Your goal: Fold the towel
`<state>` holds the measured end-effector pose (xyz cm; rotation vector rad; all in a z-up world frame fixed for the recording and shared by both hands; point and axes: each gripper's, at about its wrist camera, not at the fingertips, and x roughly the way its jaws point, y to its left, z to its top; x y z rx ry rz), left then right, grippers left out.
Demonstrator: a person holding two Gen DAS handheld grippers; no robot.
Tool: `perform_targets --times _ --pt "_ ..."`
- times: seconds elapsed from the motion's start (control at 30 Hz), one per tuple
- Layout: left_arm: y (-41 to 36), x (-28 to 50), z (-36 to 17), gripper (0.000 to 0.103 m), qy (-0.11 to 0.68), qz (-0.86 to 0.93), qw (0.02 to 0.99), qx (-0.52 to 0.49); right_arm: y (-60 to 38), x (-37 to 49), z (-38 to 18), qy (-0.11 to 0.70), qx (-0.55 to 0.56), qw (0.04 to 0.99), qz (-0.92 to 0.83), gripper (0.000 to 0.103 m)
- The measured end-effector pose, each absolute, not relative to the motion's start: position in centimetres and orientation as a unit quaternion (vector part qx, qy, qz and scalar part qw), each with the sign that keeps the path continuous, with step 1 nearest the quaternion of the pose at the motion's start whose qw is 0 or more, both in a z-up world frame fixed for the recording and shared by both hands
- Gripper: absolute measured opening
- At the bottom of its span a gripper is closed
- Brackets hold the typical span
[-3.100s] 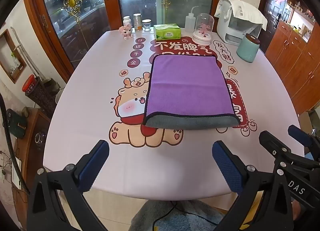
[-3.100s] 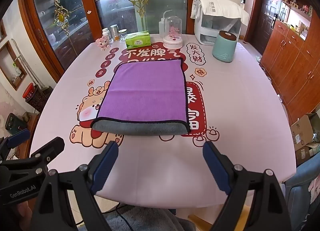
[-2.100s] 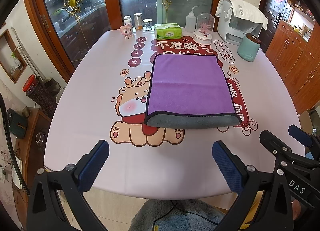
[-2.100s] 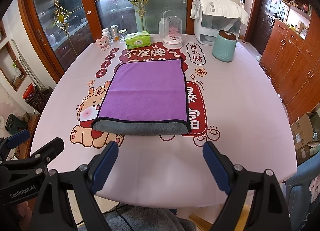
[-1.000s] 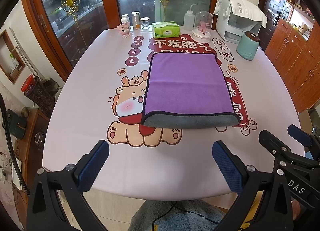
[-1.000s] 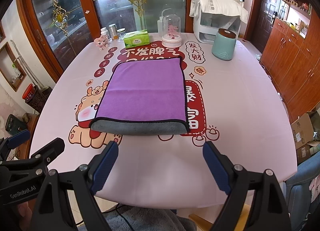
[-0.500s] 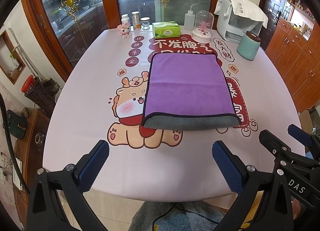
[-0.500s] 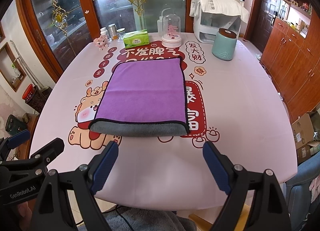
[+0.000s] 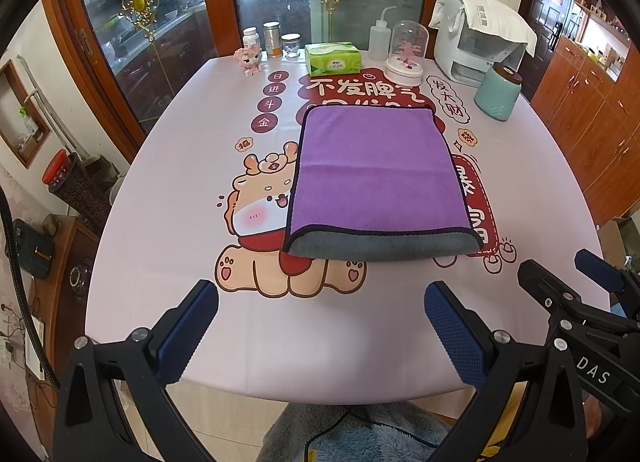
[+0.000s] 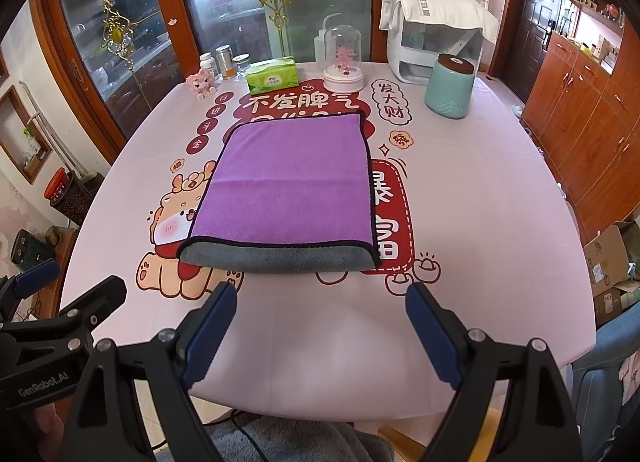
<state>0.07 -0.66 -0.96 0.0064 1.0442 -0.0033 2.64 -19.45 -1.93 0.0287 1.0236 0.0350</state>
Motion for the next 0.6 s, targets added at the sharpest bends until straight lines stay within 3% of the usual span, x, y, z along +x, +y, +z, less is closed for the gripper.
perform_targets --times 0.6 --pt "-0.79 0.79 -1.71 0.103 0.501 -0.003 0.866 0.002 -19.34 2.35 -1.99 0.494 0.019 0.869 0.014 0.087"
